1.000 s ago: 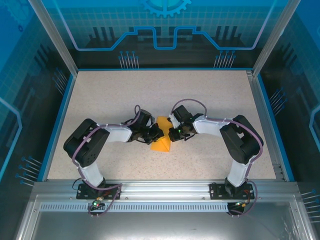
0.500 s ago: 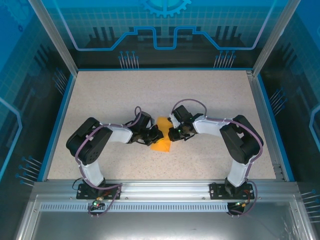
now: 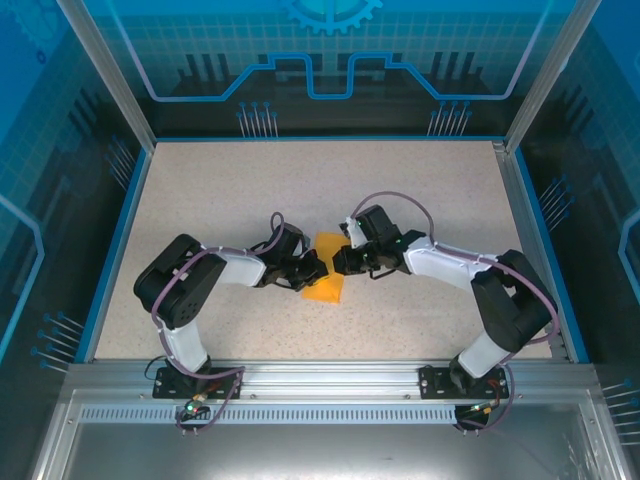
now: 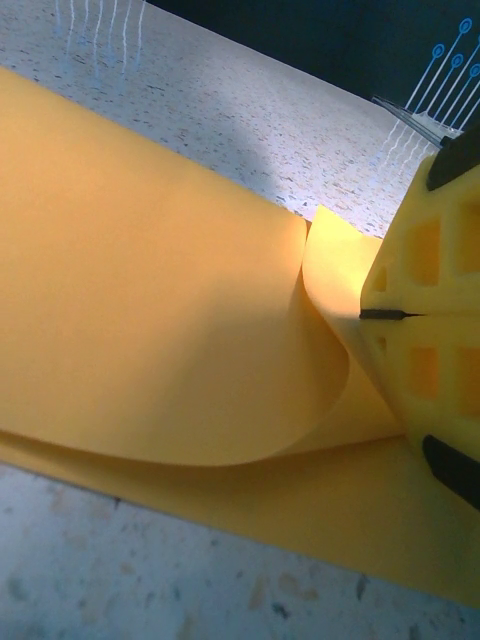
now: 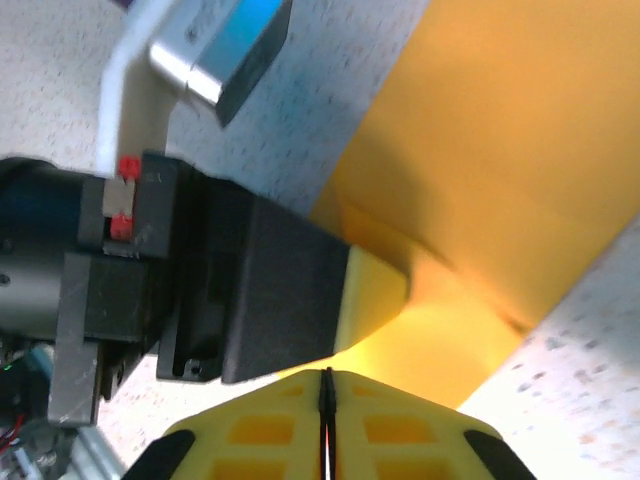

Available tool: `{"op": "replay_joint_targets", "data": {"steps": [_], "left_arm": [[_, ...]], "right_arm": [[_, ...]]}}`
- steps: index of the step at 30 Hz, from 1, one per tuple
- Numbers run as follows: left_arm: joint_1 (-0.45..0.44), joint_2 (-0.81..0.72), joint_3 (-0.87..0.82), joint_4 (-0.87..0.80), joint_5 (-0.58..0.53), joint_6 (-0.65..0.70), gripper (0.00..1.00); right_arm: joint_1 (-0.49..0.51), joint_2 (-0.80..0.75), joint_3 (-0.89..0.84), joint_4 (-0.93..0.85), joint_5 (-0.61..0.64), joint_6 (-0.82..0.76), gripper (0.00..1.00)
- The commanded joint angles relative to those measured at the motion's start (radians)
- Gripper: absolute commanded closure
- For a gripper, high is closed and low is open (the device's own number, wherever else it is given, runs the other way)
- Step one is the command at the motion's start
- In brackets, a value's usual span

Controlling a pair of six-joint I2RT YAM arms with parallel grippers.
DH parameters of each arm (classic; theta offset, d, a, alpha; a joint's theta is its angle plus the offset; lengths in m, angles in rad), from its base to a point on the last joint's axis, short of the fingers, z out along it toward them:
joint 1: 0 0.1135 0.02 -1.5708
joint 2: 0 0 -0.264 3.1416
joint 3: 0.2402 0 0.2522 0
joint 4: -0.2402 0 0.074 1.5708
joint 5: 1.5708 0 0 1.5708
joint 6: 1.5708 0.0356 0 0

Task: Fold a paper plane with a square sheet of paper (pick it up from the middle)
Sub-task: Fold the triangle a second time at the center of the table.

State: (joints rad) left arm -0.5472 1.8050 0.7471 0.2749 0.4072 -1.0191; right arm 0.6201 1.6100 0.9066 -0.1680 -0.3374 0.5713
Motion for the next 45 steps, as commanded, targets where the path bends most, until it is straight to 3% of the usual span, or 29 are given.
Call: {"op": "replay_joint_targets", "data": {"steps": [1, 13, 25, 45], "left_arm": [[-0.007, 0.023, -0.022, -0.071, -0.037, 0.016, 1.00], [-0.010, 0.016, -0.009, -0.096, -0.029, 0.035, 1.00], [-0.013, 0.013, -0.010, -0.102, -0.034, 0.035, 1.00], [-0.013, 0.023, -0.007, -0.107, -0.031, 0.037, 1.00]], "right_arm": [[0.029, 0.038, -0.021, 0.077, -0.114, 0.103, 0.95], [0.054, 0.159, -0.051, 0.105, -0.162, 0.146, 0.98], [0.053, 0.162, -0.056, 0.012, -0.084, 0.087, 0.96], [0.030, 0.123, -0.123, 0.074, -0.140, 0.140, 0.93]]}}
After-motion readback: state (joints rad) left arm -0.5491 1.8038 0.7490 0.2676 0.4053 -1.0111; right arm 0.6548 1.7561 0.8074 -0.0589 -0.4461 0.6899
